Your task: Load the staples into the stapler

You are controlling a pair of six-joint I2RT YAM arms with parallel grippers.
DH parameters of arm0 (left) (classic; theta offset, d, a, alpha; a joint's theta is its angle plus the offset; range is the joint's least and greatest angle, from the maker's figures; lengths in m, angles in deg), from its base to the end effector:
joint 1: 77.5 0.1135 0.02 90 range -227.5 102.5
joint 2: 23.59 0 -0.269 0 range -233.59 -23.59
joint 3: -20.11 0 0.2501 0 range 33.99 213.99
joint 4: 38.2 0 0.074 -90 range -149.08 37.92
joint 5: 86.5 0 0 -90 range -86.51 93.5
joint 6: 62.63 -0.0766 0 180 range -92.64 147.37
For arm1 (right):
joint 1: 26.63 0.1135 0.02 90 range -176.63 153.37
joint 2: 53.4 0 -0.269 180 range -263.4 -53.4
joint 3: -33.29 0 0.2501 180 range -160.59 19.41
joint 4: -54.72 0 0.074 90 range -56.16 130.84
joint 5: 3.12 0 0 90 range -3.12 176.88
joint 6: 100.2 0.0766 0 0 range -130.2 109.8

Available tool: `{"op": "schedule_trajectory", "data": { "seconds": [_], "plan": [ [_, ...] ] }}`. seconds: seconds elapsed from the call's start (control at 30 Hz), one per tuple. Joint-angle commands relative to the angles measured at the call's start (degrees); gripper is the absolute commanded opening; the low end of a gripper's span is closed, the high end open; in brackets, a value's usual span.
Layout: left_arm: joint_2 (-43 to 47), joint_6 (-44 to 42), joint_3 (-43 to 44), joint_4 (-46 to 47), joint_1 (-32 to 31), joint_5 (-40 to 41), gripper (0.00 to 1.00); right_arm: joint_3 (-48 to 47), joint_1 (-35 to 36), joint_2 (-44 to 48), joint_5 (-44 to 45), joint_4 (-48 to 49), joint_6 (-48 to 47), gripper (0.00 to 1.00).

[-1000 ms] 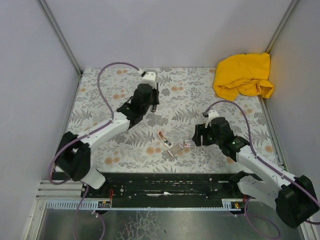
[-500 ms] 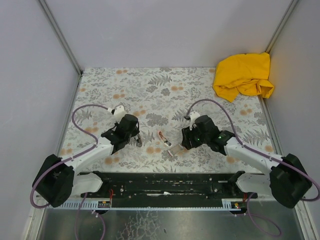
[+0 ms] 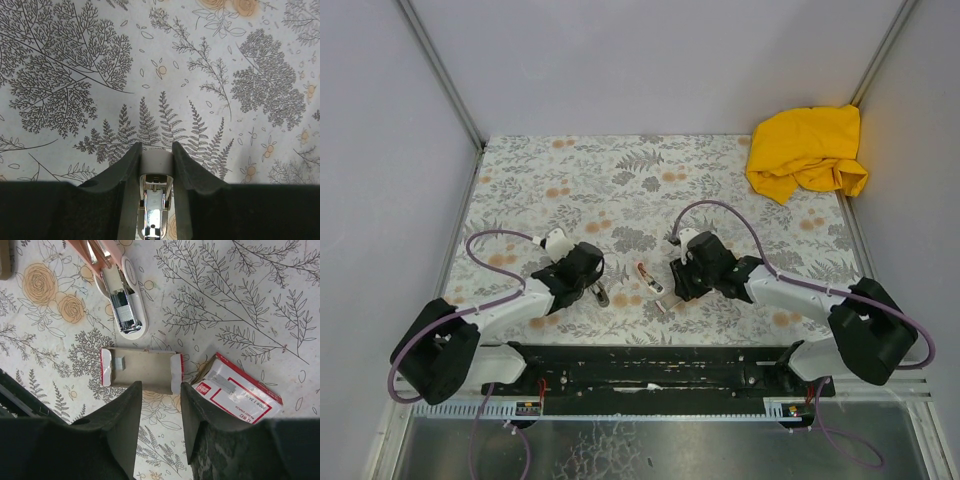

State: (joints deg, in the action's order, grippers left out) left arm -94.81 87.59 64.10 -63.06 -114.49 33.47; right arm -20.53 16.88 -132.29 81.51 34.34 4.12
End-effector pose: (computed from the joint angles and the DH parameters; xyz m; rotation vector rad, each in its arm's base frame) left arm 0.2163 -0.1151 0.1430 -0.6763 2.2305 -0.1872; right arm 0.2127 0.2118 0.1644 -0.6605 2.3504 0.5836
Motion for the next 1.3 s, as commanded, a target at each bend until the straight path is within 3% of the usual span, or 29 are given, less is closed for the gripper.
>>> {"op": "schedule_trajectory", "data": {
  "seconds": [0.0,0.13,0.27,0.43,0.57,0.8,0.97,1.27],
  "plan": [
    [-2.4,2.7,2.5,-1.3,-0.8,3.3,0.13,-2.9,1.4,-2.1,1.1,2.4,-0.4,0.41],
    [-3.4,2.6,2.9,-0.7,-1.2,2.9,0.3,-3.5,2.5,-3.9,0.7,2.6,-0.4,0.39],
    [-3.2,1.8,2.9,-0.2,-1.4,3.0,0.55,-3.7,3.7,-4.8,0.6,3.1,0.0,0.38],
    [-0.9,0.6,2.7,0.2,-1.3,3.4,0.77,-3.9,5.2,-5.8,0.9,4.1,1.1,0.37],
    [2.6,-1.9,2.8,0.1,-1.4,3.8,0.89,-4.5,6.5,-7.1,2.0,4.2,1.4,0.34],
    [10.0,-7.4,2.7,-0.5,-1.4,5.1,1.0,-5.0,8.1,-8.7,4.4,4.8,2.0,0.31],
    [13.7,-9.1,2.7,-1.2,-1.4,5.1,1.0,-5.2,8.5,-9.9,5.7,5.1,2.4,0.26],
    [17.2,-9.9,2.2,-1.6,-1.4,5.3,1.0,-5.9,9.5,-11.1,5.6,5.3,2.0,0.27]
  ]
}}
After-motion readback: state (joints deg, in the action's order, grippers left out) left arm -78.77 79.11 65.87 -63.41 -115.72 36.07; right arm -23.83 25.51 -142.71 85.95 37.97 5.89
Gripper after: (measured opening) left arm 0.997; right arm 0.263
